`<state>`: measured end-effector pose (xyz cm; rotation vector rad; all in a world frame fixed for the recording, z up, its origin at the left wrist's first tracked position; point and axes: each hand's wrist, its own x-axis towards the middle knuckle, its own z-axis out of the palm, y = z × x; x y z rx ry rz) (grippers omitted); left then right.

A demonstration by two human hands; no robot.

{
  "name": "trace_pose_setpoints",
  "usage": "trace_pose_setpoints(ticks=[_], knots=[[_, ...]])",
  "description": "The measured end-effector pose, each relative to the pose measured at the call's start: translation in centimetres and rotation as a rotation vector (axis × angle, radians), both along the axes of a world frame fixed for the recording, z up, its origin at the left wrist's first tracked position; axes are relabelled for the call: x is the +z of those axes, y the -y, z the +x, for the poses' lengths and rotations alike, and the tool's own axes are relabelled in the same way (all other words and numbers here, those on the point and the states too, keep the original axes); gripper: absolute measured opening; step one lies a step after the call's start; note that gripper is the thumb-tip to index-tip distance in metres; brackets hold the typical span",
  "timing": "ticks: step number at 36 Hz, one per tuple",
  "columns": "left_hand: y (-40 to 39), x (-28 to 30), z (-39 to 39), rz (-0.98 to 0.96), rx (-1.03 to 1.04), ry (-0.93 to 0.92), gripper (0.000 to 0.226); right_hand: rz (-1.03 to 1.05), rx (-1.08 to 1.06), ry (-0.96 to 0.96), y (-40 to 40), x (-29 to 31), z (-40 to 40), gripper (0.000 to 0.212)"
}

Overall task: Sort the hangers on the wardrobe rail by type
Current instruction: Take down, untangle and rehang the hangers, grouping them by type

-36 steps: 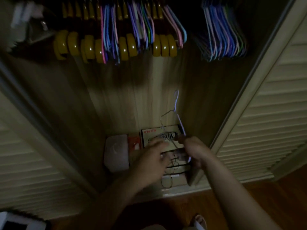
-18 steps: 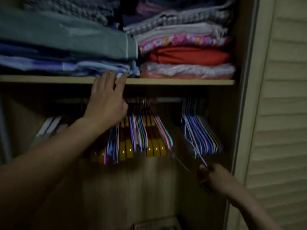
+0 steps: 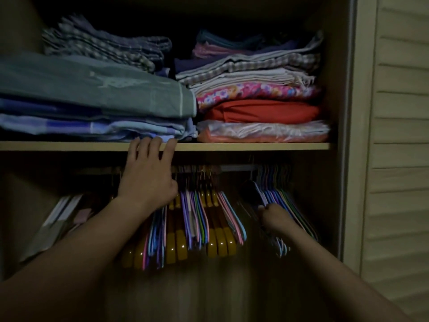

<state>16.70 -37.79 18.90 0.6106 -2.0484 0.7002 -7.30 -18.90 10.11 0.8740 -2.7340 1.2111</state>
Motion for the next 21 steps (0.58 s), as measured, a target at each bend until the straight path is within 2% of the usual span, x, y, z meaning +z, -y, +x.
trace_pose_setpoints(ticks=[3, 5, 8, 9, 12, 14, 18, 21], knots=[[0.1, 0.1, 0.1, 0.003, 0.021, 0.022, 0.099, 0.103, -0.003, 0.008, 0.5, -0.1, -0.5, 0.033], [0.1, 0.2, -0.1, 0.012, 0.038, 0.031, 0.100, 0.190, -0.013, -0.004, 0.5, -0.6, -0.8, 0.021], [0.1, 0.1, -0.2, 0.014, 0.052, 0.031, 0.099, 0.295, -0.067, -0.156, 0.1, -1.2, -0.6, 0.008], [0.2, 0.0, -0.2, 0.013, 0.051, 0.029, 0.100, 0.336, -0.087, -0.238, -0.1, -1.4, -0.2, 0.009], [0.3, -0.1, -0.3, 0.005, 0.045, 0.026, 0.101, 0.472, -0.178, -0.523, -0.4, -2.4, 0.6, 0.051], [0.3, -0.1, -0.4, 0.006, 0.047, 0.020, 0.101, 0.535, -0.180, -0.626, -0.4, -3.1, 0.7, 0.067], [0.2, -0.1, -0.4, 0.006, 0.038, 0.013, 0.102, 0.617, -0.142, -0.729, -0.8, -3.3, 0.5, 0.058], [0.1, -0.2, -0.4, 0.011, 0.031, 0.012, 0.102, 0.636, -0.159, -0.737, -1.3, -2.9, 0.4, 0.052]])
